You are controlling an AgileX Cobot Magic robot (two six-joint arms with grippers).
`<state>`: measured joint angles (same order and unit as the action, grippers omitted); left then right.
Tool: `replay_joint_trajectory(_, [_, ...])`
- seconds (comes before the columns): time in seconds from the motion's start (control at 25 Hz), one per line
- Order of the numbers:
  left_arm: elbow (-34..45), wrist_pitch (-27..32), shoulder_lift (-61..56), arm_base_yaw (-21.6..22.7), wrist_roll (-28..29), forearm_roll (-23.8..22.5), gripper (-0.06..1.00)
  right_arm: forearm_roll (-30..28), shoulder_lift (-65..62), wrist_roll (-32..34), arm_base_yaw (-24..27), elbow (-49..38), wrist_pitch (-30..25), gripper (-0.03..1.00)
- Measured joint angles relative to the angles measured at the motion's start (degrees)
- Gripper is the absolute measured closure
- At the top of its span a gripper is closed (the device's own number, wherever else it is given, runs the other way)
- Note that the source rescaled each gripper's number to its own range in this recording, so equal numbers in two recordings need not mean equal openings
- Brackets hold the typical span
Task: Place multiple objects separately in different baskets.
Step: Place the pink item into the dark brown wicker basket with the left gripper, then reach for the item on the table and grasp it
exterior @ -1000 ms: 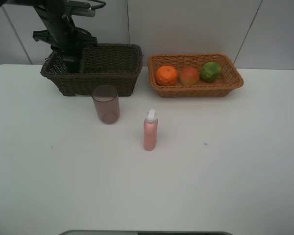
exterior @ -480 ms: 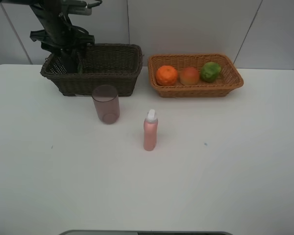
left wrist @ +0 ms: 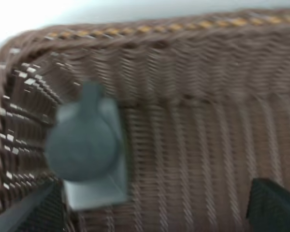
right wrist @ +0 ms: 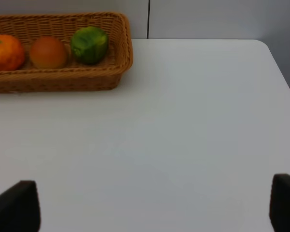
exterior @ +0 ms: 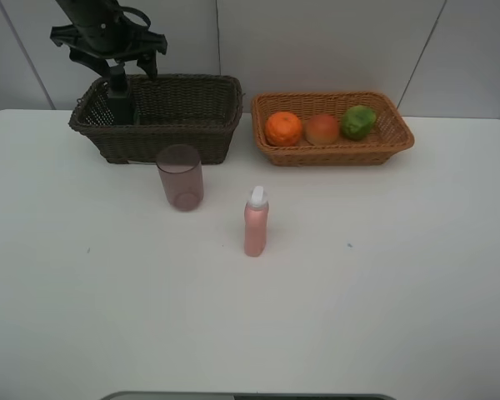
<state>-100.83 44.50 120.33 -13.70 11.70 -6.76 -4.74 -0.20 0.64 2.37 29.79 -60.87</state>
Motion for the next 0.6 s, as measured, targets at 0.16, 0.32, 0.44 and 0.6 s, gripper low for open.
replay_joint_trajectory(0.16, [-0.1,5.9,-1.6,-4.1,-7.0,3.0,-0.04,0.0,0.0,0.0,0.0,0.0,0.0,-0.03])
replay_joint_trajectory(0.32, [-0.1,9.1,-2.2,-8.6,-9.4,5.3,-0.04,0.0,0.0,0.0,0.0,0.0,0.0,-0.03])
replay_joint_trajectory(0.44, [-0.4,10.3,-2.5,-12.2,-9.5,6.4,-0.04,0.0,0.0,0.0,0.0,0.0,0.0,-0.03])
replay_joint_trajectory(0.6, [-0.6,12.3,-3.0,-16.7,-9.5,7.8,-0.04,0.0,0.0,0.0,0.0,0.0,0.0,-0.03])
